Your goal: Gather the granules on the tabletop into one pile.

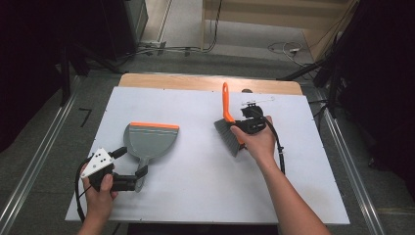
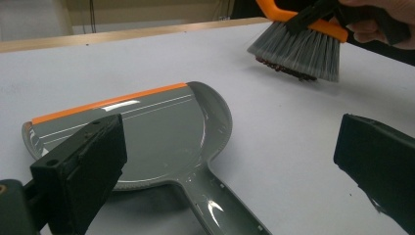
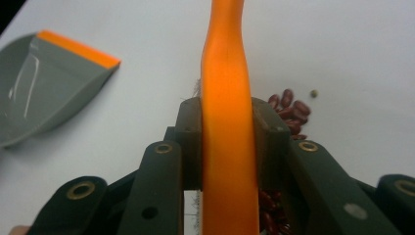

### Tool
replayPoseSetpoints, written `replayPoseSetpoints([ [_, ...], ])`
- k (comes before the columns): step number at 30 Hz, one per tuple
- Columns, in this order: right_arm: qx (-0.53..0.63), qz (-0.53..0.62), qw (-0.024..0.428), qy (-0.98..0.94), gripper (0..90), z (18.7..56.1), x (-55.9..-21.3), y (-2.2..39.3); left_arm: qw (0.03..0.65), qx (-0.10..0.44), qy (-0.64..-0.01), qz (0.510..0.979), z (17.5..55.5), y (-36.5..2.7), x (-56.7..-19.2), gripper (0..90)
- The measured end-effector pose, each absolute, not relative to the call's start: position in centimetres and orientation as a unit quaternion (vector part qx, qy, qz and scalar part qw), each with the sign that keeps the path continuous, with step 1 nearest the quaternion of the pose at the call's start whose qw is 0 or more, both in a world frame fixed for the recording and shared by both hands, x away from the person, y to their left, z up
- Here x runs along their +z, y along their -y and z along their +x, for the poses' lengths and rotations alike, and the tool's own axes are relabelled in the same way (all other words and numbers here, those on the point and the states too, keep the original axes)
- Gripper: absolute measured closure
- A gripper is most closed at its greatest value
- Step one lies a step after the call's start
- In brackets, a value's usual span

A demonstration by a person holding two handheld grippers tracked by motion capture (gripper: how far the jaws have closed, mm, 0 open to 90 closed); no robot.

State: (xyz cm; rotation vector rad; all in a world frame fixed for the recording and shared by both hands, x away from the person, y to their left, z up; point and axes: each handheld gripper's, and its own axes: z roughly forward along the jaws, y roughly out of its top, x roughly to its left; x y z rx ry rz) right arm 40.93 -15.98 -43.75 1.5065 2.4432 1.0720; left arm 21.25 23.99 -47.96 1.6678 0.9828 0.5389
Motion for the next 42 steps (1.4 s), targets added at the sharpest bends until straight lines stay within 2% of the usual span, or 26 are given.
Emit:
replayPoseSetpoints([
  [8,0.326,0.484,0.048,-0.811,68.3,41.3,-44.9,15.7,0.536,0.227,-0.415,0.699,21.2,-24.1,-47.9,0.0],
  [11,0.342,0.488,0.040,-0.802,68.3,41.4,-44.3,16.6,0.537,0.228,-0.415,0.699,21.2,-24.1,-47.9,0.0],
  [14,0.359,0.497,0.055,-0.788,68.2,41.6,-43.0,18.0,0.537,0.227,-0.414,0.699,21.2,-24.1,-47.9,0.0],
  [20,0.337,0.529,0.128,-0.768,68.3,42.6,-41.3,21.4,0.536,0.227,-0.415,0.699,21.2,-24.1,-47.9,0.0],
  [26,0.269,0.551,0.192,-0.767,68.2,43.5,-42.4,22.9,0.536,0.226,-0.414,0.700,21.2,-24.0,-48.0,0.0],
  [29,0.230,0.547,0.227,-0.773,68.3,43.6,-43.2,22.4,0.534,0.225,-0.415,0.701,21.3,-24.0,-48.0,0.0],
  [33,0.200,0.536,0.248,-0.782,68.4,43.6,-44.1,20.8,0.536,0.226,-0.415,0.700,21.3,-24.0,-48.0,0.0],
  [42,0.194,0.514,0.251,-0.797,68.8,43.1,-44.3,17.9,0.535,0.227,-0.416,0.699,21.2,-24.2,-48.0,0.0],
])
